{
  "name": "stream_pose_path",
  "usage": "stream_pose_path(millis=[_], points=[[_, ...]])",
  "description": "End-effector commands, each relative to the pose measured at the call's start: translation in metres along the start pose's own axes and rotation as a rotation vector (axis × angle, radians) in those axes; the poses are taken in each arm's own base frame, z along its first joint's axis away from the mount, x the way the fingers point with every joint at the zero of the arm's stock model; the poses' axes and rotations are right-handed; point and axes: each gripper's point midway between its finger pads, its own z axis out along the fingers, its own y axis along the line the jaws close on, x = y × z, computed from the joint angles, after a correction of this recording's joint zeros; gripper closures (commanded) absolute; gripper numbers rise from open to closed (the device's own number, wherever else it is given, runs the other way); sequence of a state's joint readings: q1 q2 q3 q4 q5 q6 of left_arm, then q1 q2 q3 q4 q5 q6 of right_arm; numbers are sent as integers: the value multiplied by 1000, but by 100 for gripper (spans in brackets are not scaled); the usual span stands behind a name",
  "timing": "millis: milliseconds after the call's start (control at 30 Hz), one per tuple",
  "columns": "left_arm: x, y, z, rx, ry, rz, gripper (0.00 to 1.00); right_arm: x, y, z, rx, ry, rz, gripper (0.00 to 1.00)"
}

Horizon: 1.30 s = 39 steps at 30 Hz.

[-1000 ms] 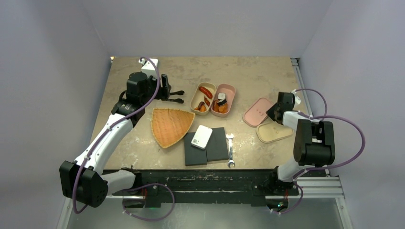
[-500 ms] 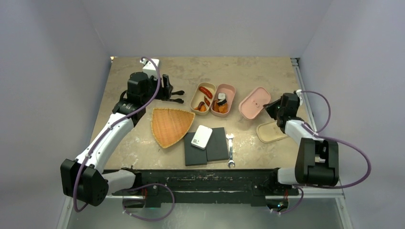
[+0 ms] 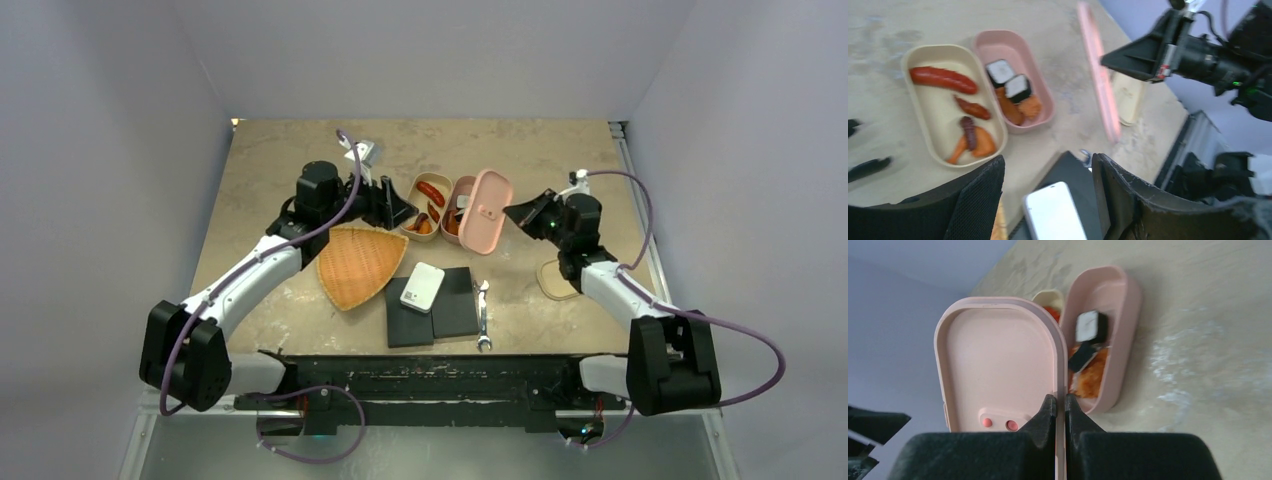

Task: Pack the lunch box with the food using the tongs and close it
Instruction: Pick up the box lid from the center of the board.

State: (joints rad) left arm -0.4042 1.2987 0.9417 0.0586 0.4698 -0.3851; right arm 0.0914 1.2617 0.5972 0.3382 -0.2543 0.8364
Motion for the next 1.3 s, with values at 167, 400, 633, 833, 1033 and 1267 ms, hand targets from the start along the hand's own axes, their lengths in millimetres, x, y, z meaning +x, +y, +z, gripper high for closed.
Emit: stream_pose_path(millis=[167,400,633,833,1033,1267], points=[[6,-57,11,324,24,-28,36,7,85,-3,-306,-15,-84,100],[35,-75,25,365,99,-30,36,14,101,-1,-307,-32,-89,100],[59,-80,38,367,166,-57,67,22,103,4,-299,-28,-71,100],[63,-79,41,340,179,-37,98,28,101,10,-281,-16,-67,100],[59,-70,39,253,154,20,100,31,93,18,-210,4,-66,99],[37,-9,13,-229,66,211,100,25,111,13,-175,-2,-16,49]])
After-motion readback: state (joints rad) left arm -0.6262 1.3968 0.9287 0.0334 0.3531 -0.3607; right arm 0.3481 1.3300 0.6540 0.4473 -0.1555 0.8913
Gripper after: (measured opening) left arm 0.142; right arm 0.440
